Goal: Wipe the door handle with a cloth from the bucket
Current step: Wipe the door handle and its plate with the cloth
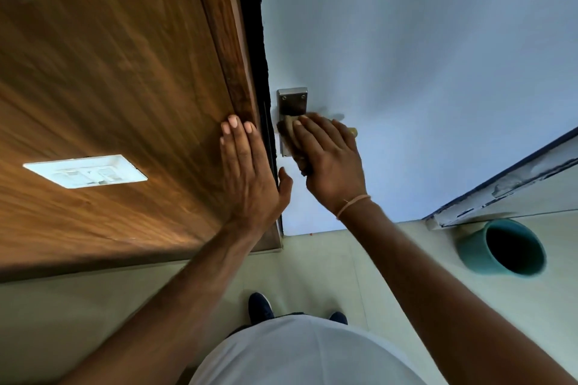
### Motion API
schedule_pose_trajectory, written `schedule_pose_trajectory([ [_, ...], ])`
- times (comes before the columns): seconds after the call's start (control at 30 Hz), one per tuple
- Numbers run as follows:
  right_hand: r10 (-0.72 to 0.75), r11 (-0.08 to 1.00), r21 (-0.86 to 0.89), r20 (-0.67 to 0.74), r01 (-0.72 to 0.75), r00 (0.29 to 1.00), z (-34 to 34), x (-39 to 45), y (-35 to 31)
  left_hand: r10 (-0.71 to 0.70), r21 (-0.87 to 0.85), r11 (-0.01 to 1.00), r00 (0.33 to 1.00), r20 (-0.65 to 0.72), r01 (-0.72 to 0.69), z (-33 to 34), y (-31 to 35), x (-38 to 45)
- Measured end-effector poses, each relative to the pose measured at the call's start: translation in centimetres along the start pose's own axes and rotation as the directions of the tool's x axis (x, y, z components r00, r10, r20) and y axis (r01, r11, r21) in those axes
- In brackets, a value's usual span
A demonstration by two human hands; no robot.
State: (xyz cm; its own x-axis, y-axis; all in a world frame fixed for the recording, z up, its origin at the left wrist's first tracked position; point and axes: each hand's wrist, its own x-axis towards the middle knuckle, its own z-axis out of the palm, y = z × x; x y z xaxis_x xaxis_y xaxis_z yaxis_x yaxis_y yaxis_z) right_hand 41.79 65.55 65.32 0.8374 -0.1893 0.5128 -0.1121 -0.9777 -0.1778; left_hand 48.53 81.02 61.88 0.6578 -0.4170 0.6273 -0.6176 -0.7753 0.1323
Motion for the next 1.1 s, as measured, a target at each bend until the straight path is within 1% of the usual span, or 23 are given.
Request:
schedule_pose_trajectory([
  [0.07,0.015,0.999,0.040,0.022,-0.016,1.000,-0.5,-0.6,1.4,0.016,0.006,1.000,1.000,-0.007,-0.016,0.0,-0.2,-0.1],
  [0.17,0.194,0.980,0.037,0.014,-0.195,0.981,-1.8,-2.2,5.0,0.032,0.001,0.999,0.999,0.018,-0.032,-0.1,-0.5,-0.1],
  [0.23,0.251,0.968,0.010,0.014,-0.251,0.968,-2.0,-2.3,5.5,0.025,0.015,1.000,0.999,0.023,-0.025,-0.3,-0.5,-0.1],
  [0.3,0.212,0.977,0.020,-0.004,-0.212,0.977,-1.3,-1.3,3.6,0.027,0.007,1.000,0.999,0.018,-0.027,-0.2,-0.4,-0.1],
  [0.4,0.063,0.994,0.087,-0.008,-0.062,0.998,0.0,-0.1,-0.3,0.034,-0.047,0.998,0.999,-0.008,-0.034,-0.2,-0.4,0.0],
  [0.47,-0.006,0.994,0.114,0.022,0.003,1.000,-0.1,-0.2,-0.4,0.045,-0.053,0.998,0.999,-0.008,-0.045,-0.3,-0.5,0.0],
  [0.5,-0.007,0.993,0.116,0.023,0.004,1.000,-0.3,-0.5,0.6,0.050,-0.048,0.998,0.999,-0.003,-0.050,-0.3,-0.5,-0.1],
  [0.57,0.055,0.993,0.100,0.020,-0.056,0.998,-1.0,-1.3,3.4,0.045,-0.030,0.999,0.999,0.013,-0.045,-0.4,-0.6,-0.1],
  [0.63,0.161,0.983,0.085,0.023,-0.162,0.987,-1.9,-2.1,6.0,0.038,-0.013,0.999,0.999,0.021,-0.038,-0.3,-0.5,-0.1],
  [0.7,0.242,0.969,0.053,0.011,-0.242,0.970,-2.1,-2.1,6.3,0.029,-0.004,1.000,0.999,0.027,-0.029,-0.4,-0.3,-0.1],
  [0.73,0.253,0.967,0.039,-0.012,-0.252,0.967,-1.8,-1.9,5.6,0.025,-0.004,1.000,0.999,0.024,-0.025,-0.4,-0.3,-0.1],
  [0.8,0.223,0.974,0.047,-0.044,-0.220,0.974,-0.8,-1.4,3.4,0.033,0.000,0.999,0.999,0.011,-0.033,-0.3,-0.3,-0.1],
  [0.87,0.142,0.986,0.094,-0.037,-0.138,0.989,0.2,-1.2,1.4,0.050,0.013,0.999,0.999,0.001,-0.050,-0.1,-0.5,-0.2],
  [0.97,0.072,0.994,0.088,-0.029,-0.069,0.997,-0.1,-1.2,1.0,0.085,0.036,0.996,0.996,-0.016,-0.084,-0.1,-0.9,-0.3],
  [1.03,0.051,0.990,0.128,0.006,-0.052,0.999,-1.0,-1.4,0.8,0.099,0.064,0.993,0.995,-0.021,-0.097,-0.2,-1.4,-0.3],
  [1.1,-0.012,0.979,0.204,0.084,-0.006,0.996,-1.8,-1.3,0.8,0.082,0.073,0.994,0.997,-0.003,-0.082,-0.4,-1.5,-0.3],
])
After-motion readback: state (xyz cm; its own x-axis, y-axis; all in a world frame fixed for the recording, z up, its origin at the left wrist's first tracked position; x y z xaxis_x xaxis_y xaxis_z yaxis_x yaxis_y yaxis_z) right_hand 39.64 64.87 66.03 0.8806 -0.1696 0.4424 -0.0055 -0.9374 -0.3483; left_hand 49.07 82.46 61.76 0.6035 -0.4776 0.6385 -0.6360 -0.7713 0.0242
